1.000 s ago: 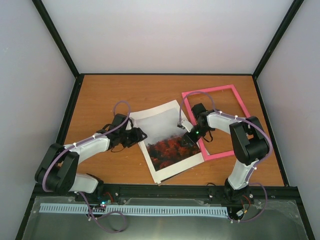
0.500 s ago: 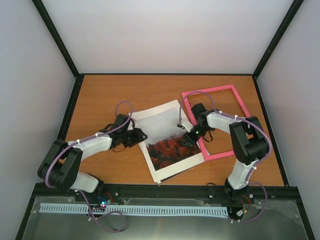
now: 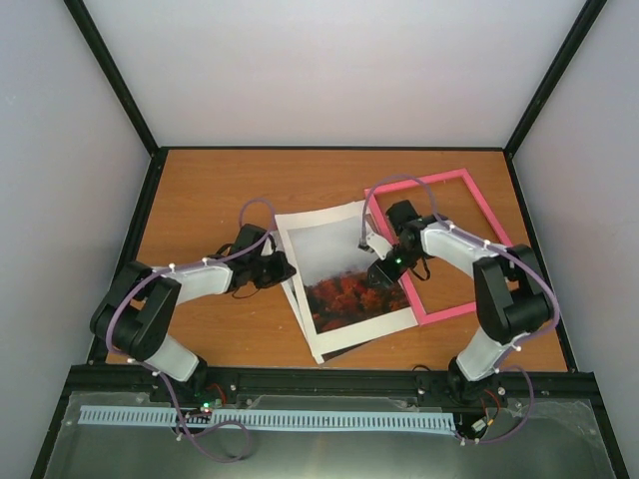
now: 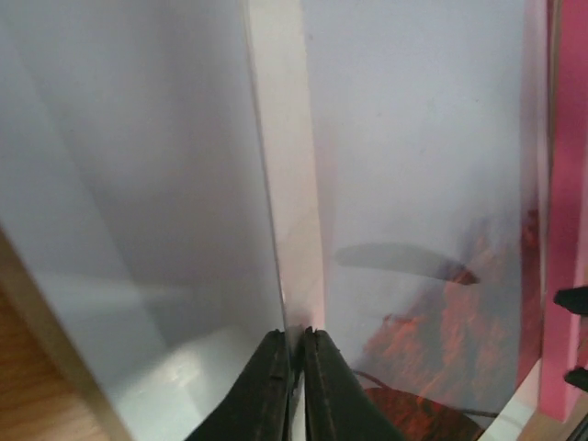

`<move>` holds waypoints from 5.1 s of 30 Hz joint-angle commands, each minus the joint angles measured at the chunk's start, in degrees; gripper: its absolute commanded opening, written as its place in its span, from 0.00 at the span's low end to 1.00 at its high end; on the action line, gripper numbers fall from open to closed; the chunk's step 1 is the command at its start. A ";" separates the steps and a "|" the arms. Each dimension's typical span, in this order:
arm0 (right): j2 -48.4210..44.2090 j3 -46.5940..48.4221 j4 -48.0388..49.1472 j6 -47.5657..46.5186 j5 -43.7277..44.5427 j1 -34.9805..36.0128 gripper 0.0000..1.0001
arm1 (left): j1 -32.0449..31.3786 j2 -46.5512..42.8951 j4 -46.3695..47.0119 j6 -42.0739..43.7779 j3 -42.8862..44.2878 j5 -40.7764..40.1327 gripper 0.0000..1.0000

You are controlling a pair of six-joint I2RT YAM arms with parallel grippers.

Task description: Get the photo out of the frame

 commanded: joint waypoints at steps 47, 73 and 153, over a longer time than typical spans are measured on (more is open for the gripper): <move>-10.16 -4.78 3.45 -0.44 -2.03 -0.21 0.48 | -31.50 -15.90 -18.24 16.56 5.50 -20.16 0.45; -8.16 -5.19 3.05 -1.71 -0.55 -0.03 0.48 | -38.58 -23.84 -5.58 -32.10 -15.27 -11.80 0.60; -4.33 -6.08 2.35 -3.18 3.12 0.85 0.49 | -62.14 7.04 -44.20 5.18 18.38 -44.77 0.52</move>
